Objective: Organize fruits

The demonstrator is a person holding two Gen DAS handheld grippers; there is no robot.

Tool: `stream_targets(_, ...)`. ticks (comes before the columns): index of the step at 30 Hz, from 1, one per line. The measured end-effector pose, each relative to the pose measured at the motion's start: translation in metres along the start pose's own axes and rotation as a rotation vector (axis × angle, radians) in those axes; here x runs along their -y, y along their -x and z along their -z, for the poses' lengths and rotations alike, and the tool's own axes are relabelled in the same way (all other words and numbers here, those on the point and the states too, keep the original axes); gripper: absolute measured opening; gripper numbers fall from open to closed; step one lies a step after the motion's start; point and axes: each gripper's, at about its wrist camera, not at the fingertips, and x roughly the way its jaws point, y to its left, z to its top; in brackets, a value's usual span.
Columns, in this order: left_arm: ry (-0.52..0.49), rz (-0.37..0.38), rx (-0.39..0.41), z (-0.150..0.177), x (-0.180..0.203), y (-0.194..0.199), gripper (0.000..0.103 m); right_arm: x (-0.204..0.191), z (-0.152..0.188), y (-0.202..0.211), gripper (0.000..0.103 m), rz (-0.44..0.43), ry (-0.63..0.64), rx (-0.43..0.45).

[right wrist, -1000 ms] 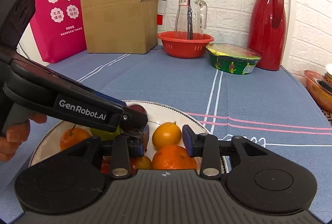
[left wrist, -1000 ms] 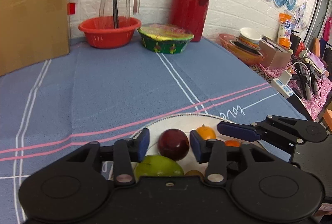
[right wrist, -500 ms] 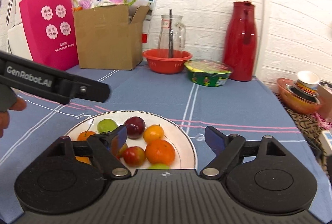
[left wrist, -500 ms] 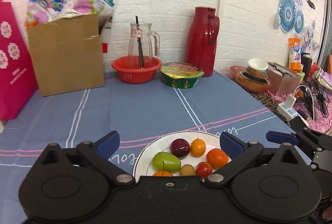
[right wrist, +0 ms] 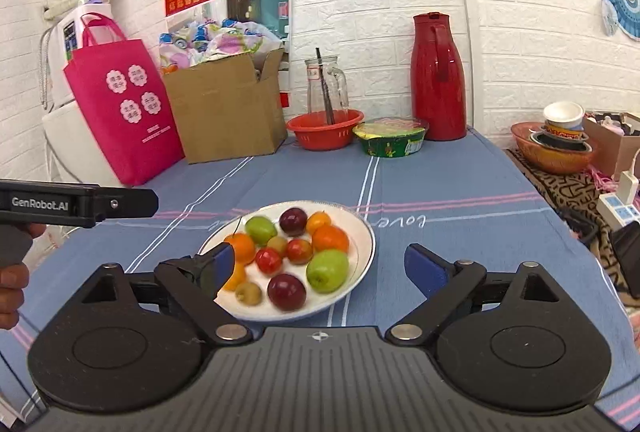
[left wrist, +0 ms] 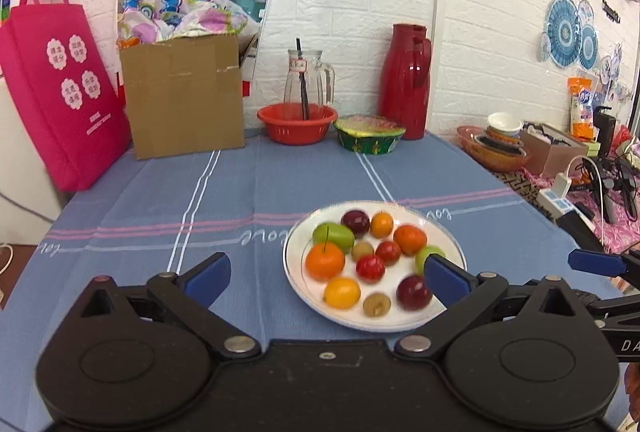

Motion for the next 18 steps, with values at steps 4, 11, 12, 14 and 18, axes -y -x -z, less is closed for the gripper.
stream_targets(4,0.009,-0.014,-0.04,0.02,0.003,0.005,0.103,-0.001,0.021,0.009,0.103,0.03,-0.012,-0.018)
stream_targets(11,-0.015,-0.039,0.062,0.012,0.005,0.048,0.103,0.005,0.028,0.027,0.103,0.042,-0.062,-0.012)
stream_targets(12,-0.012,-0.037,0.082,0.01,0.005,0.055,0.103,0.006,0.023,0.033,0.103,0.035,-0.07,0.011)
stream_targets(14,-0.003,-0.025,0.107,0.009,0.003,0.068,0.103,0.008,0.014,0.046,0.103,0.027,-0.087,0.047)
stream_targets(18,-0.009,-0.002,0.141,0.009,0.007,0.079,0.103,0.014,0.001,0.069,0.103,-0.007,-0.105,0.111)
